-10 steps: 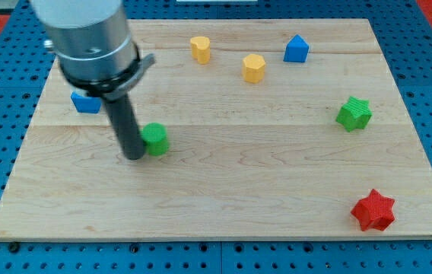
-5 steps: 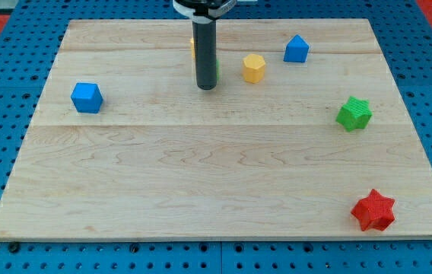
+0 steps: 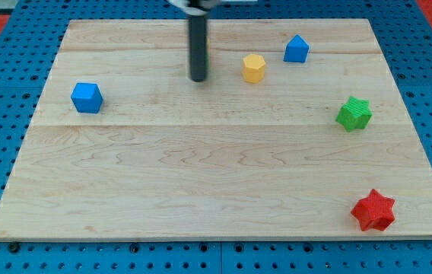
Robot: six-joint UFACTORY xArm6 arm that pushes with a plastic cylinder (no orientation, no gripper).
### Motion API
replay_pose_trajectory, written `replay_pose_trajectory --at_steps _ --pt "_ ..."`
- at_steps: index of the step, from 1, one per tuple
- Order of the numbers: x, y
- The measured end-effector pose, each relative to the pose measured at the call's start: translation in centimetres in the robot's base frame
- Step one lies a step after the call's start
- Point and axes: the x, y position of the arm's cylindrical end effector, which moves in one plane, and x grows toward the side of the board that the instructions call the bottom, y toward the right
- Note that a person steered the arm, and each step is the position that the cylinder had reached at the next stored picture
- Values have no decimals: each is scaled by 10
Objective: Place the green circle to the top left
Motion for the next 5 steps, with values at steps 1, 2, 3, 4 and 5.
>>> replay_pose_trajectory --at_steps 1,2,3,4,5 --pt "-20 -4" --pt "1 20" --pt "0 58" --pt "-34 55" --pt "-48 -36"
